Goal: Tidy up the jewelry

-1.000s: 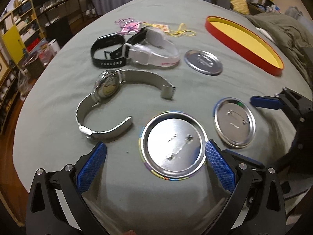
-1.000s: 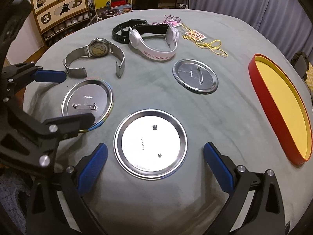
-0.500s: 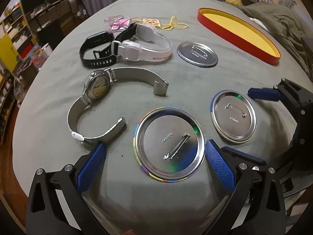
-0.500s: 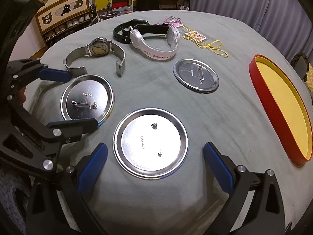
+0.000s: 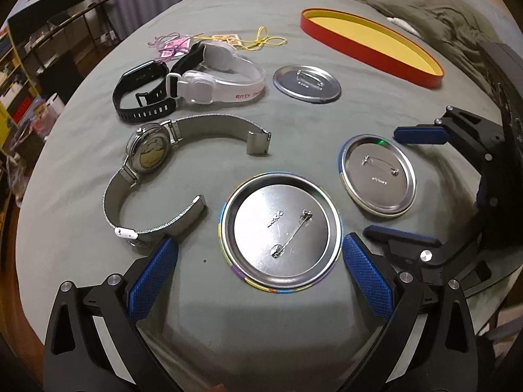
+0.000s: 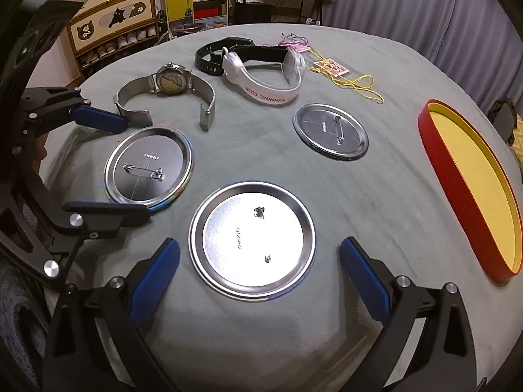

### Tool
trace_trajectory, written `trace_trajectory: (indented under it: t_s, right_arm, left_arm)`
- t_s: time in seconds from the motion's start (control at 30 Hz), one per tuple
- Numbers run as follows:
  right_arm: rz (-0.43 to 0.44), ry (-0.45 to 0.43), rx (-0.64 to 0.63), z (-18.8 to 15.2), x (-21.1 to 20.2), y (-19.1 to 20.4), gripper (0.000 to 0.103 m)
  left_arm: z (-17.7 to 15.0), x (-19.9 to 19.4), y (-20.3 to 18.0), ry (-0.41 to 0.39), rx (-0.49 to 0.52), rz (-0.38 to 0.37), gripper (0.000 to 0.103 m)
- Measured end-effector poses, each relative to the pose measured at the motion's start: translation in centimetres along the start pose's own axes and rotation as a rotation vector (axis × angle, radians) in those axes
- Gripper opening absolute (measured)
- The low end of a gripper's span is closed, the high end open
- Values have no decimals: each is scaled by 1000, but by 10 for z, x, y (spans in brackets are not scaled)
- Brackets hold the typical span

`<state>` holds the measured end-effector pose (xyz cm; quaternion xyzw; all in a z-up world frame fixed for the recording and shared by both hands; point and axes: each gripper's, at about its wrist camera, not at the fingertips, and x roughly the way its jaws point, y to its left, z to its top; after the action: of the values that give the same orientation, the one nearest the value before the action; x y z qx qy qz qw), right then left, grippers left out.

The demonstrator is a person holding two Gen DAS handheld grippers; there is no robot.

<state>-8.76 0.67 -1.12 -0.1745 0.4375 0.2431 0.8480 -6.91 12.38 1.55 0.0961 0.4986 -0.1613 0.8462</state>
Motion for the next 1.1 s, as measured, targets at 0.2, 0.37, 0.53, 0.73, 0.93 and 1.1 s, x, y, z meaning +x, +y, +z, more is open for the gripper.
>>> trace_trajectory:
  t_s: [0.2, 0.37, 0.53, 0.73, 0.93, 1.1]
  right_arm:
    - [5, 14, 3, 1, 2, -1, 95]
    - [9, 12, 1, 2, 1, -1, 95]
    - [22, 14, 15, 2, 3, -3, 95]
    - [18, 16, 15, 3, 3, -3, 95]
    - [21, 16, 16, 3, 5, -2, 95]
    - [22, 16, 17, 3, 5, -2, 94]
  left_arm:
    - [-1, 2, 1, -11, -16, 0, 98]
    - [-3, 3, 3, -15, 15, -24, 98]
    - [-10, 2, 0, -50, 104, -20, 98]
    - [-4, 4, 1, -18, 83, -16, 98]
    - [-2, 6, 1, -22, 102, -19, 98]
    - [-3, 5, 2, -32, 90, -20, 98]
